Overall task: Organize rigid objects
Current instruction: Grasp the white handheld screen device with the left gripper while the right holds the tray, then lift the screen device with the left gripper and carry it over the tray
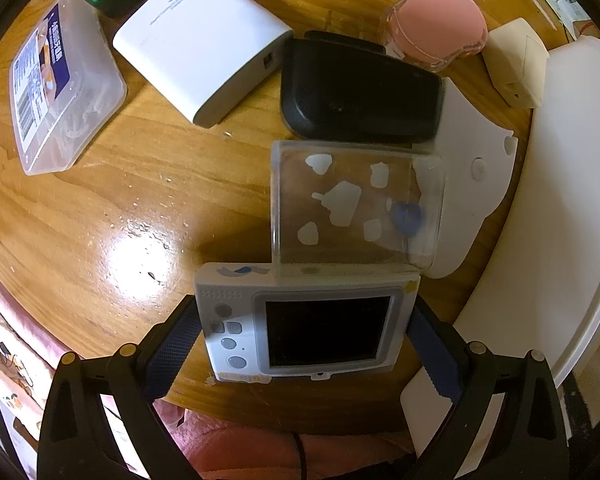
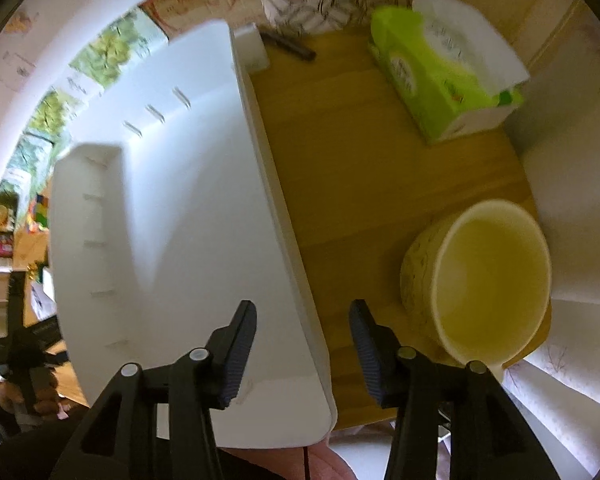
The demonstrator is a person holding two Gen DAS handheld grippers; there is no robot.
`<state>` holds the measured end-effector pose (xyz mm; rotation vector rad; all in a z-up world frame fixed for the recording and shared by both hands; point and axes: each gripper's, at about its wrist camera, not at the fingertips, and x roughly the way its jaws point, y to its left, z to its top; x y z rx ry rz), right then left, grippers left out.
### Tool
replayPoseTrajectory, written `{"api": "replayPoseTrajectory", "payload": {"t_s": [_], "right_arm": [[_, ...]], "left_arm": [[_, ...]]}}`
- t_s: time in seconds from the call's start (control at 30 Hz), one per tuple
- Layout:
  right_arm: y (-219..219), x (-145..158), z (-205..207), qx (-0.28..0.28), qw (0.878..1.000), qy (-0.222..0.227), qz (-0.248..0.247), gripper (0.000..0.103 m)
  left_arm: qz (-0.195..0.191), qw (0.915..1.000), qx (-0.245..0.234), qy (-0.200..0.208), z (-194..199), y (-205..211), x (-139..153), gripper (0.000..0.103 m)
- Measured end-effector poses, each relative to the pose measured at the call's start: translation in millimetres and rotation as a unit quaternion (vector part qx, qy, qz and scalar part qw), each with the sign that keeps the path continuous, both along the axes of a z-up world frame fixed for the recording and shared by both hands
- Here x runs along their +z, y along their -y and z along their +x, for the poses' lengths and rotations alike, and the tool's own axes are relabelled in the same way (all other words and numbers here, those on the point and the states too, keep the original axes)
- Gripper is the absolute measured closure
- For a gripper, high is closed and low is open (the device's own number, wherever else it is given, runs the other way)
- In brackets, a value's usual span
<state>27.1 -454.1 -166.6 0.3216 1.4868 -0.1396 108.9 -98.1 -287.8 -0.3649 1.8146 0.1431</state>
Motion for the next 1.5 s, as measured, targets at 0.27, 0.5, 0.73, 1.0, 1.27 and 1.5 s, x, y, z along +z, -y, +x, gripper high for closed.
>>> {"api": "replayPoseTrajectory", "payload": {"t_s": [0.27, 0.5, 0.73, 1.0, 1.27, 1.5], "right_arm": [[-4.6, -30.2, -2.2, 0.012, 0.999, -0.04, -0.013, 0.09], [-2.5, -38.6, -1.0, 0.014, 0.999, -0.041, -0.025, 0.095], [-4.5, -38.8, -0.3, 0.019, 0.998, -0.041, -0.032, 0.095], [-28.3, -39.6, -4.0, 0.049, 0.998, -0.033, -0.026, 0.099], [-33.0, -41.7, -5.9, 0.065, 0.997, -0.02, -0.027, 0.101], [-30.8, -41.4, -11.3, 0.076, 0.997, -0.014, -0.026, 0.101]], "left_arm": [[0.004, 1.0, -0.004, 0.007, 2.4, 2.1, 6.4, 0.005], [0.007, 0.9997, -0.015, 0.016, 0.6, 1.6, 15.4, 0.009], [0.006, 0.9994, -0.022, 0.025, -2.8, 1.6, 20.4, 0.01], [-0.002, 0.999, -0.038, 0.022, -4.7, -4.0, 25.1, 0.01], [-0.008, 0.9989, -0.034, 0.03, -10.5, -27.7, 40.0, 0.01], [0.001, 0.9961, -0.046, 0.076, -18.0, -37.6, 87.1, 0.01]]}}
